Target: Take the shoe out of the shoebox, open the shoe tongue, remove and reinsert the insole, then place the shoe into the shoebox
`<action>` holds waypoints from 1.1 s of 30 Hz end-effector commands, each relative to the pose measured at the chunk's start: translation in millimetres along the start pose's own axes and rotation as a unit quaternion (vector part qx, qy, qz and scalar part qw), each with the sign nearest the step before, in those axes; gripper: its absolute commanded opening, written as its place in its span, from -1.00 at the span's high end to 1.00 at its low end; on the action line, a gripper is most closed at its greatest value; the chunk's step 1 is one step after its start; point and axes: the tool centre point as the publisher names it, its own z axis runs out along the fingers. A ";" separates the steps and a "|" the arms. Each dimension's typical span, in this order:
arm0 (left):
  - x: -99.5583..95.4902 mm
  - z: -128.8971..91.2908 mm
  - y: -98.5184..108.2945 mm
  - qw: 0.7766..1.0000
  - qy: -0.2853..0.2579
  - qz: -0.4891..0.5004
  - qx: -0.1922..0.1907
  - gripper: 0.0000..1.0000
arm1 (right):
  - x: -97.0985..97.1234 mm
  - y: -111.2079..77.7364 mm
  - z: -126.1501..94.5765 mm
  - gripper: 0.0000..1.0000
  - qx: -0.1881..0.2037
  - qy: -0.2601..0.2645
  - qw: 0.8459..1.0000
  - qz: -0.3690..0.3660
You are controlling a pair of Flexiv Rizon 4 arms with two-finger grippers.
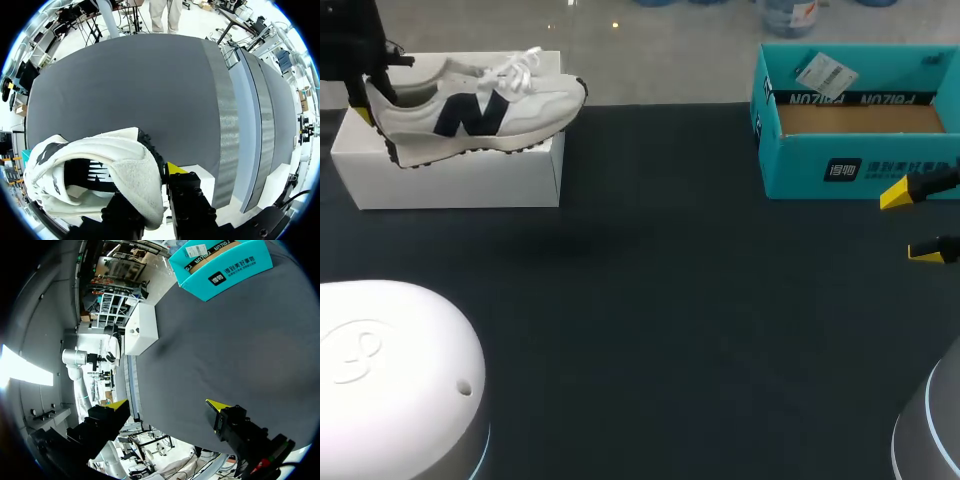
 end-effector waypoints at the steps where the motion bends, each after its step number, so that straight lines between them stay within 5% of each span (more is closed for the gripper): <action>1: -15.0 -4.6 -37.2 0.999 -0.001 0.007 -0.040 1.00 | -0.5 -1.7 0.4 -1.00 -0.002 -0.001 1.000 0.001; 15: -91.6 -5.9 -105.8 0.999 -0.024 0.028 -0.028 1.00 | -0.5 -1.7 0.4 -1.00 -0.002 -0.001 1.000 0.001; 33: -173.0 -1.2 -153.4 0.996 -0.010 0.089 -0.015 1.00 | -0.5 -1.7 0.4 -1.00 -0.002 -0.001 1.000 0.001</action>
